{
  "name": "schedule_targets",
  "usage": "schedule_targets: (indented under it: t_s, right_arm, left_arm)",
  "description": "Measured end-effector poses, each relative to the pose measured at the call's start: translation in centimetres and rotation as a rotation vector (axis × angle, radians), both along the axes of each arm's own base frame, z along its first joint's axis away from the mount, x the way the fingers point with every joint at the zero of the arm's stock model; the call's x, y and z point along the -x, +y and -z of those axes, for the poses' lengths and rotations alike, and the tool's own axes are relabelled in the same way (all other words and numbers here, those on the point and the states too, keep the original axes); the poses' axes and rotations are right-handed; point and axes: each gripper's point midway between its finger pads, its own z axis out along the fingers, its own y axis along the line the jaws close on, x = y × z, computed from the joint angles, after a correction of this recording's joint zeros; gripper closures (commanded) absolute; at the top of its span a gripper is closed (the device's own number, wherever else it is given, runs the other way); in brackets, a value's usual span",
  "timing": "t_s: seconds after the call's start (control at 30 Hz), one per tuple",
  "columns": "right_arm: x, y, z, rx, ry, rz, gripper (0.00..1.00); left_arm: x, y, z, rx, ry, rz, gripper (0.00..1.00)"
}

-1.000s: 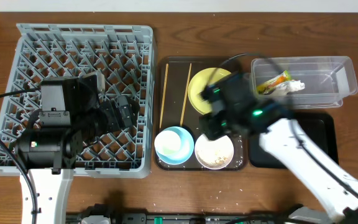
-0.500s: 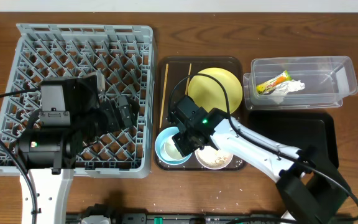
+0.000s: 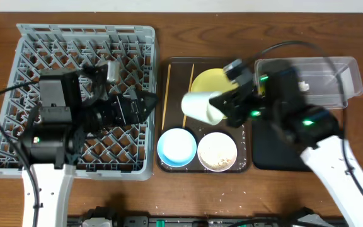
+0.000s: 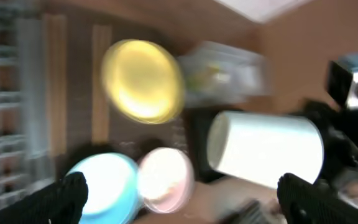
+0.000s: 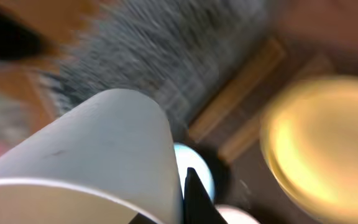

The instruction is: Sort waste into correct bins and load items into the dishwasher

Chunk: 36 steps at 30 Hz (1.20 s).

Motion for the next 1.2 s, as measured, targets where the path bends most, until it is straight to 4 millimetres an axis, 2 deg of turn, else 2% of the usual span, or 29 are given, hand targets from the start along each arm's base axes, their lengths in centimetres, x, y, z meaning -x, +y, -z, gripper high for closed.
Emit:
schedule_targets:
  t_s: [0.13, 0.2, 0.27, 0.37, 0.43, 0.57, 0.7, 0.73, 0.8, 0.83, 0.87, 0.93, 1.03, 1.1, 1.17, 1.2]
  right_arm:
    - [2.7, 1.8, -4.2, -0.191, -0.085, -0.240, 0.99]
    - [4.4, 2.8, -5.6, -0.258, -0.116, -0.352, 0.99]
    - [5.0, 3.6, -6.5, -0.285, -0.152, -0.395, 0.99]
    - [5.2, 4.4, -6.8, -0.285, -0.157, -0.394, 0.99]
    - [5.0, 4.8, -6.8, -0.281, -0.162, -0.384, 0.99]
    - [5.3, 5.5, -7.3, -0.297, -0.173, -0.396, 0.99]
    - [5.5, 5.6, -7.6, -0.308, -0.169, -0.402, 0.99]
    - [5.5, 5.6, -7.6, -0.311, -0.166, -0.403, 0.94]
    - [5.5, 5.6, -7.7, -0.313, -0.165, -0.403, 0.67]
    - [5.2, 5.7, -7.5, -0.307, -0.161, -0.385, 0.59]
    - [4.9, 5.8, -7.3, -0.298, -0.160, -0.371, 0.55]
    - [4.5, 5.8, -6.8, -0.281, -0.152, -0.350, 0.52]
    - [2.6, 4.4, -4.5, -0.202, -0.082, -0.225, 0.51]
    - [0.7, 2.3, -2.3, -0.117, -0.021, -0.089, 0.51]
    - [0.0, 0.8, -0.9, -0.061, 0.021, -0.009, 0.50]
    - [-0.3, 0.1, -0.2, -0.029, 0.037, 0.031, 0.50]
  left_arm:
    - [0.9, -2.4, -2.3, 0.168, -0.029, 0.169, 0.02]
    - [1.8, -3.3, -3.1, 0.248, -0.015, 0.247, 0.02]
    - [3.1, -4.3, -4.2, 0.314, -0.012, 0.330, 0.00]
    - [5.0, -5.6, -5.4, 0.384, -0.011, 0.442, 0.06]
    - [6.0, -6.2, -6.0, 0.419, -0.010, 0.500, 0.18]
    - [6.7, -6.9, -6.1, 0.433, 0.001, 0.546, 0.27]
    - [7.0, -7.2, -6.2, 0.438, 0.002, 0.565, 0.31]
    - [7.0, -7.2, -6.2, 0.439, 0.000, 0.568, 0.34]
    - [7.1, -7.2, -6.3, 0.443, 0.000, 0.572, 0.38]
    - [7.1, -7.3, -6.2, 0.439, 0.003, 0.571, 0.38]
    - [7.2, -7.5, -6.1, 0.437, 0.010, 0.575, 0.38]
    - [7.1, -7.7, -5.4, 0.405, 0.037, 0.549, 0.38]
    - [6.3, -6.8, -2.4, 0.270, 0.133, 0.394, 0.38]
    - [5.6, -5.2, -0.7, 0.176, 0.166, 0.279, 0.38]
    - [5.1, -2.8, 1.0, 0.085, 0.216, 0.139, 0.38]
    - [4.8, -0.4, 2.4, 0.003, 0.249, 0.018, 0.38]
